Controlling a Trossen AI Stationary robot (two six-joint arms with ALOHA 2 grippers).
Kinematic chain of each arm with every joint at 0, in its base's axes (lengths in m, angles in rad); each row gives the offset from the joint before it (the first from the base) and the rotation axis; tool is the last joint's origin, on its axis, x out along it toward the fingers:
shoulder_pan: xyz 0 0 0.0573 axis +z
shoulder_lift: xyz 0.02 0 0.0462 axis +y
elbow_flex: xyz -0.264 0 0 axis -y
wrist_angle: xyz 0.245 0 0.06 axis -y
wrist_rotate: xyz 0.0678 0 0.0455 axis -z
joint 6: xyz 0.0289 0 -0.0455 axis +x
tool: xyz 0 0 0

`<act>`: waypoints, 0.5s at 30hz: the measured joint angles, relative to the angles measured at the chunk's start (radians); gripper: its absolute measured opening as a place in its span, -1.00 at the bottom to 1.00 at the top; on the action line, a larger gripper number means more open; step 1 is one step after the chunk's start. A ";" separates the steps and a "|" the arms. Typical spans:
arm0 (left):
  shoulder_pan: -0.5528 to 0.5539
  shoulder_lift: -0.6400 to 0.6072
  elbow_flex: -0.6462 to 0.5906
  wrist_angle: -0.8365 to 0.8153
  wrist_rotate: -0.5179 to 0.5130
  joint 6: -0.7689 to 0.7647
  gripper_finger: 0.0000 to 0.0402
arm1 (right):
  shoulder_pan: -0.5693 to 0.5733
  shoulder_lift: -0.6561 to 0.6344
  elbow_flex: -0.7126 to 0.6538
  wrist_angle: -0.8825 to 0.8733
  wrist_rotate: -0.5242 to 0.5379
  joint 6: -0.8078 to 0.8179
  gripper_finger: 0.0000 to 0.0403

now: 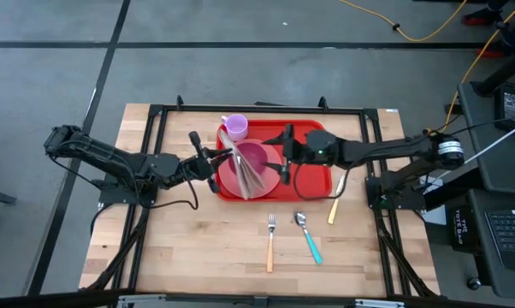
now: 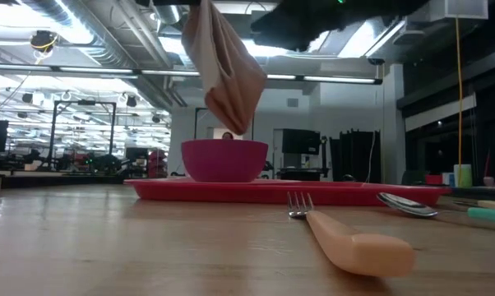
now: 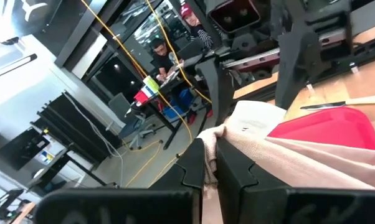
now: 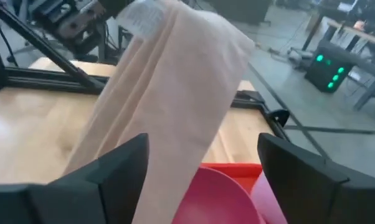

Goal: Set up tray
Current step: Put the brown table napkin on the red tray to the right of the pink plate

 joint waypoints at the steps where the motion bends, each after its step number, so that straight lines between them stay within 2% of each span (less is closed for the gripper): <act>1: 0.000 0.000 0.000 0.000 -0.004 0.001 -0.96 | 0.005 0.017 0.026 -0.014 0.000 0.017 0.51; 8: 0.000 0.000 0.000 -0.006 -0.016 0.026 -0.96 | 0.040 0.110 0.184 -0.134 -0.003 0.048 0.51; 15: 0.000 0.000 0.000 -0.006 -0.016 0.032 -0.96 | 0.053 0.191 0.262 -0.179 -0.024 0.131 0.50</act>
